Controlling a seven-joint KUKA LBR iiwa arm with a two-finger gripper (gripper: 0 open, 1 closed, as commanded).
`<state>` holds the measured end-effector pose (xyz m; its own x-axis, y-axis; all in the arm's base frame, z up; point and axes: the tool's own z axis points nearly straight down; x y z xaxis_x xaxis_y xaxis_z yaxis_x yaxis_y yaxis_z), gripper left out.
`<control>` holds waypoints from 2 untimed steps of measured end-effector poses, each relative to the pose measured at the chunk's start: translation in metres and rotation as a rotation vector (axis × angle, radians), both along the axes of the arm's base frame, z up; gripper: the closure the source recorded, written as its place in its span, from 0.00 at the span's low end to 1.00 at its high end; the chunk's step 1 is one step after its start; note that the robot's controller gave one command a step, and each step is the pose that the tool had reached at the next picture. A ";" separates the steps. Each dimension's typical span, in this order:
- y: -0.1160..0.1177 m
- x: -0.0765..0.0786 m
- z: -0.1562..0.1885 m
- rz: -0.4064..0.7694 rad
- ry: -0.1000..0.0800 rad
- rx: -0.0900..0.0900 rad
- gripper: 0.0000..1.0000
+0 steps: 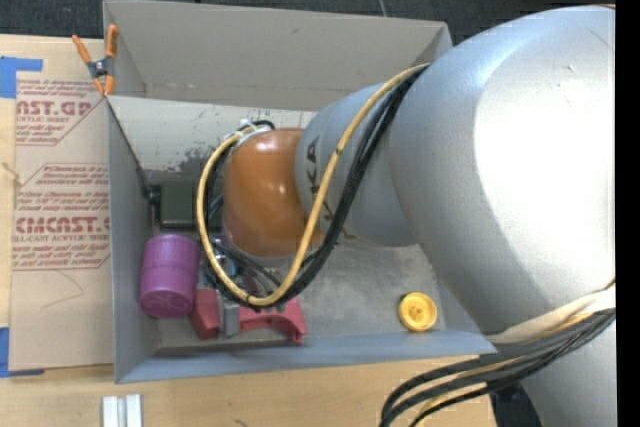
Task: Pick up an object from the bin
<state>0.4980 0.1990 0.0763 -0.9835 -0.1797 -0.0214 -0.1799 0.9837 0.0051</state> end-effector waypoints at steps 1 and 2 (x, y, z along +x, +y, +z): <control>0.000 0.000 0.000 0.000 0.000 0.000 1.00; 0.003 0.049 -0.003 -0.120 0.010 0.003 1.00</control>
Offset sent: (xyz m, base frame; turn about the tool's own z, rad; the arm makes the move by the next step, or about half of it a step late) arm 0.0494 0.0010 -0.0063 0.1195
